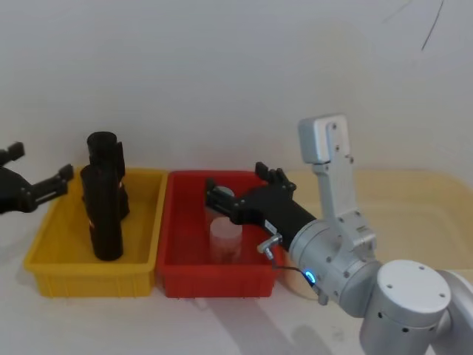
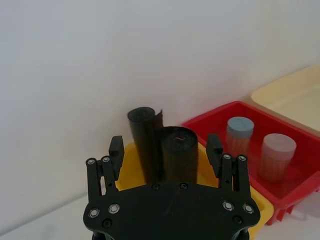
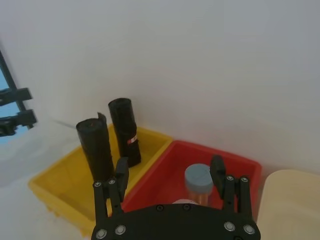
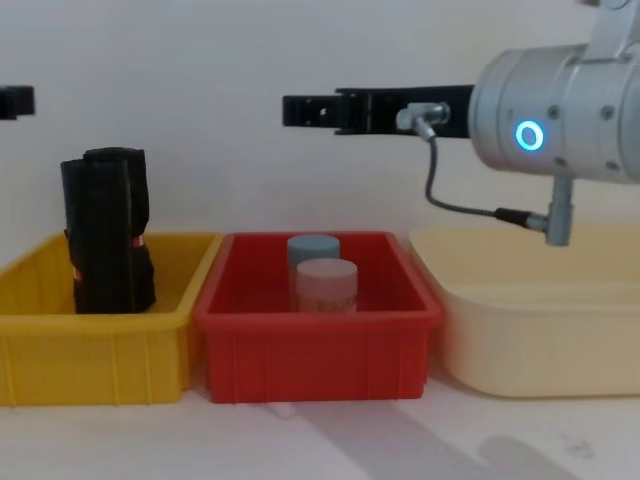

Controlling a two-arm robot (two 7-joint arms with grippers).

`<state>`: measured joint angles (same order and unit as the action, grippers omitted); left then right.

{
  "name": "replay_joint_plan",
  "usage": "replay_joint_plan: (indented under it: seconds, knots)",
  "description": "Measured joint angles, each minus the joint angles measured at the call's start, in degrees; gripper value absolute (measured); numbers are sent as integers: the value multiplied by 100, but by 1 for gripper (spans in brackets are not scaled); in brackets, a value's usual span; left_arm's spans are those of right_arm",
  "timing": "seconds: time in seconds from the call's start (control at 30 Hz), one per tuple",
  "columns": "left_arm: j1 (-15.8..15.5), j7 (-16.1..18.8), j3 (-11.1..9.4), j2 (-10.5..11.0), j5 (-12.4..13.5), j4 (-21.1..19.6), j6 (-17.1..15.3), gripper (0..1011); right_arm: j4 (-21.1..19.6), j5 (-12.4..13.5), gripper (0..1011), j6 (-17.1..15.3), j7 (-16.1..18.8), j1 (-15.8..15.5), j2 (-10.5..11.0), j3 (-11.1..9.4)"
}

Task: Pick up the garbage bag with the one hand and transfer it to the other hand.

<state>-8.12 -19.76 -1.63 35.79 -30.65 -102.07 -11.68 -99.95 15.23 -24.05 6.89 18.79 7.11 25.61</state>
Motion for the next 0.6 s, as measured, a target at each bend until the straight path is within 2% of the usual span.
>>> replay_joint_plan:
  seconds: [0.3, 0.6]
  knots:
    - [-410, -355, -414, -205, -81, 627, 185, 1000, 192, 7, 1001, -105, 115, 75, -90, 70]
    - [-746, -506, -735, -340, -95, 1201, 223, 1000, 442, 25, 1001, -135, 223, 157, -166, 78]
